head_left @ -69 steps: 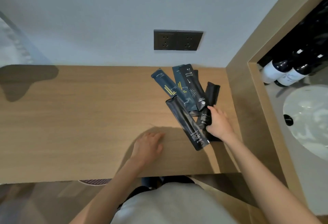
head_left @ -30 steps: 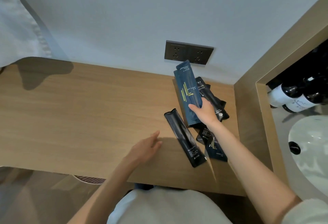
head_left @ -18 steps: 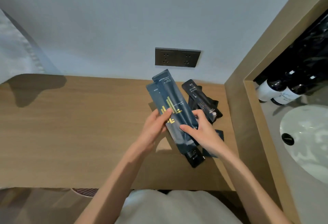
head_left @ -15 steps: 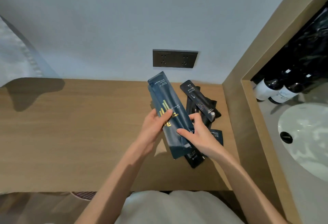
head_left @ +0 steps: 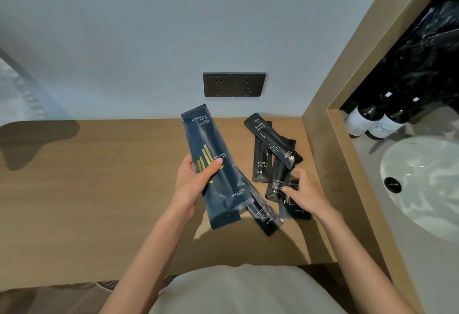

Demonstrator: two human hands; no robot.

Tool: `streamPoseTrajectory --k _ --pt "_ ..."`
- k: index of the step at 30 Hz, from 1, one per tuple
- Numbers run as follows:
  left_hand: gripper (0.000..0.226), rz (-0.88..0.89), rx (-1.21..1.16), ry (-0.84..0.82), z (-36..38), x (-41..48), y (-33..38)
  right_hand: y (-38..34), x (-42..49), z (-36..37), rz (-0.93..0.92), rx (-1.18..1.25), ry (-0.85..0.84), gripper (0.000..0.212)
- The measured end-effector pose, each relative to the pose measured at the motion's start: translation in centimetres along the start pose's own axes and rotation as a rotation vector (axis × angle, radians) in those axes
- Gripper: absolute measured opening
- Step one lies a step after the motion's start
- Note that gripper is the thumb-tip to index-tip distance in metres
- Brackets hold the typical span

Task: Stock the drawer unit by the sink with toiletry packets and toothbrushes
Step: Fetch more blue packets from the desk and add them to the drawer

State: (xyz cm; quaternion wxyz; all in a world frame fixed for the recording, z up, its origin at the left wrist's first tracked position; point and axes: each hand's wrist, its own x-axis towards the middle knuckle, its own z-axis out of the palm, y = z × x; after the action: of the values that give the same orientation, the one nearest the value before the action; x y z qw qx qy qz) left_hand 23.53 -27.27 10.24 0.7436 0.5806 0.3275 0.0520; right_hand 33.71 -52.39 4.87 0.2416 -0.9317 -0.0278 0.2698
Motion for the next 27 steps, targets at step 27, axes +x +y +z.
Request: streamPoseTrajectory --k 27 --pt "0.057 0.093 0.311 -0.006 1.5 -3.4 0.4 2.5 0.4 0.4 0.065 0.263 0.199 0.082"
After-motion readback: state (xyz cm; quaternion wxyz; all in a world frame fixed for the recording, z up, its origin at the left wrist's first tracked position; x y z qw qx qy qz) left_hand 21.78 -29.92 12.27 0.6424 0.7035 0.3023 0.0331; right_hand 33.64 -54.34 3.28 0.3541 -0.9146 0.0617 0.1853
